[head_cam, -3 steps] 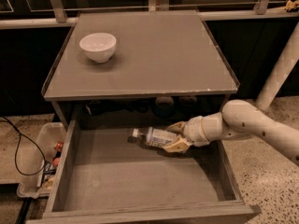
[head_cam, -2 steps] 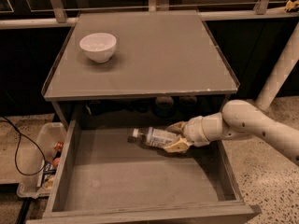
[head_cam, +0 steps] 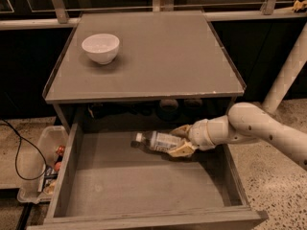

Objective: Place blue plastic bottle into top drawer

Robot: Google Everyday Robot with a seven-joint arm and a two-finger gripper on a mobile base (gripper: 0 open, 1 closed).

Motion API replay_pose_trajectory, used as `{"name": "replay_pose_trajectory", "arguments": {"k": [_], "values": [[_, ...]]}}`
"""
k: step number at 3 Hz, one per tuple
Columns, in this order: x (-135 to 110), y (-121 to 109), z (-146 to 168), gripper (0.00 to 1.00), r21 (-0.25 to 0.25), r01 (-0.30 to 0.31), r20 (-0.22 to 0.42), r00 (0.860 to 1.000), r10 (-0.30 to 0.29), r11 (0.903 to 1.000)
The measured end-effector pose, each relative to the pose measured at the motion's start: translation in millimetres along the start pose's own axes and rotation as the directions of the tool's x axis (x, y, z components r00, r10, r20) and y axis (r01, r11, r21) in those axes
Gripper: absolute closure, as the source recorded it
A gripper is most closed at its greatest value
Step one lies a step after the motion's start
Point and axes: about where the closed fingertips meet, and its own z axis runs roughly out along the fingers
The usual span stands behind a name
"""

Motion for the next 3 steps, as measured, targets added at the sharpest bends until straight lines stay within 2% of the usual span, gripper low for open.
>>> {"name": "replay_pose_trajectory", "arguments": {"k": [1, 2, 3], "values": [[0.0, 0.0, 0.0, 0.11, 0.0, 0.0, 0.0, 1.0, 0.0, 1.0], [0.0, 0.0, 0.1, 0.0, 0.0, 0.0, 0.0, 1.0, 0.0, 1.0], [0.0, 0.0, 0.1, 0.0, 0.0, 0.0, 0.0, 1.0, 0.0, 1.0]]}}
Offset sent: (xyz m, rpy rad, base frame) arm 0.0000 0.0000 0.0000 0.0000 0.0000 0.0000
